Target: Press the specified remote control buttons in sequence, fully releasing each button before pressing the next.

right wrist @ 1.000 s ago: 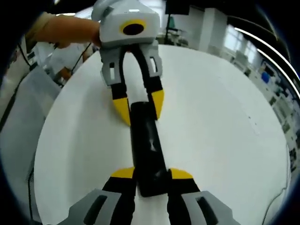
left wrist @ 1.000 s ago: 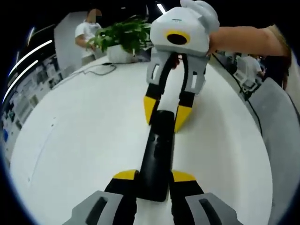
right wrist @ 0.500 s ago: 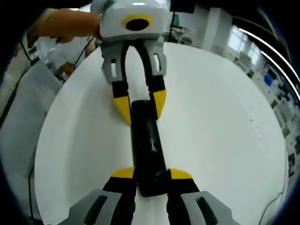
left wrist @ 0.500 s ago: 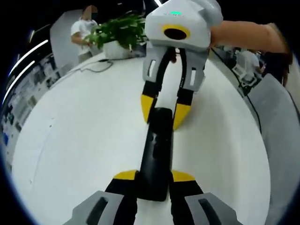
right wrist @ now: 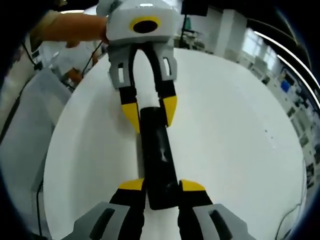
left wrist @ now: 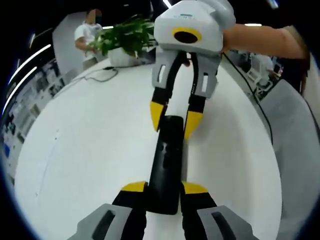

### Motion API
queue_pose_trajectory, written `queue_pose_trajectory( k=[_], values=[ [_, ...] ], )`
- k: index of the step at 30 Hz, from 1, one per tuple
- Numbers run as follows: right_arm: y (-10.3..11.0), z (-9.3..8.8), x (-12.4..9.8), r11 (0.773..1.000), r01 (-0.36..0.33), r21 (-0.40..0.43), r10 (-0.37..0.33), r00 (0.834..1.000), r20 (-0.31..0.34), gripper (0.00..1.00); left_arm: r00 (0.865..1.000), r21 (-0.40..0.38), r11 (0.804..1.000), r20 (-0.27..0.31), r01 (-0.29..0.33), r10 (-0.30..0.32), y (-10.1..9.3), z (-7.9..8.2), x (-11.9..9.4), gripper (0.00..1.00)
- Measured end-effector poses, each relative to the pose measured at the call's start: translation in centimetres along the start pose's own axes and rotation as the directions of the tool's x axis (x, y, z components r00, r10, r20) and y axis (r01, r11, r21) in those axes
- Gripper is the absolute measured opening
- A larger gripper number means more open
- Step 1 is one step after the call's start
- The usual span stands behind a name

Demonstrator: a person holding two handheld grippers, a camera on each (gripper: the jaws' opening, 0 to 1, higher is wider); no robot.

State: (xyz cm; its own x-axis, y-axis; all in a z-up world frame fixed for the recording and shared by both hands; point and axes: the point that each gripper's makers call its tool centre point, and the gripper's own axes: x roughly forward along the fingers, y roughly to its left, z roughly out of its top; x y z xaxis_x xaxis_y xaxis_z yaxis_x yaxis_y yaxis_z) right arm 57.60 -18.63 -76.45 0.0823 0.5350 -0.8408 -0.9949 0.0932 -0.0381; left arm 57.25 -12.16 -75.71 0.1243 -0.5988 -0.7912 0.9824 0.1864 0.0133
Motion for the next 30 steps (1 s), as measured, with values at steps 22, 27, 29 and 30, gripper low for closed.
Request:
queue_pose_trajectory(
  k=[22, 27, 29, 30],
  values=[
    [4.4, 1.2, -2.6, 1.000, 0.013, -0.012, -0.013, 1.000, 0.019, 0.22, 1.000, 0.029, 1.000, 0.008, -0.012, 0.012, -3.8, 1.2, -2.4, 0.24],
    [5.1, 1.7, -3.2, 1.000, 0.019, -0.017, -0.018, 0.999, 0.029, 0.22, 1.000, 0.022, 1.000, 0.015, -0.016, 0.016, -4.4, 1.3, -3.0, 0.24],
    [5.4, 1.8, -3.3, 1.000, 0.019, -0.019, -0.019, 0.999, 0.031, 0.22, 1.000, 0.026, 1.000, 0.015, -0.018, 0.017, -4.8, 1.4, -3.2, 0.24],
    [5.6, 1.8, -3.4, 1.000, 0.019, -0.020, -0.018, 0.999, 0.031, 0.22, 1.000, 0.030, 0.999, 0.016, -0.017, 0.017, -5.0, 1.4, -3.3, 0.24]
  ],
)
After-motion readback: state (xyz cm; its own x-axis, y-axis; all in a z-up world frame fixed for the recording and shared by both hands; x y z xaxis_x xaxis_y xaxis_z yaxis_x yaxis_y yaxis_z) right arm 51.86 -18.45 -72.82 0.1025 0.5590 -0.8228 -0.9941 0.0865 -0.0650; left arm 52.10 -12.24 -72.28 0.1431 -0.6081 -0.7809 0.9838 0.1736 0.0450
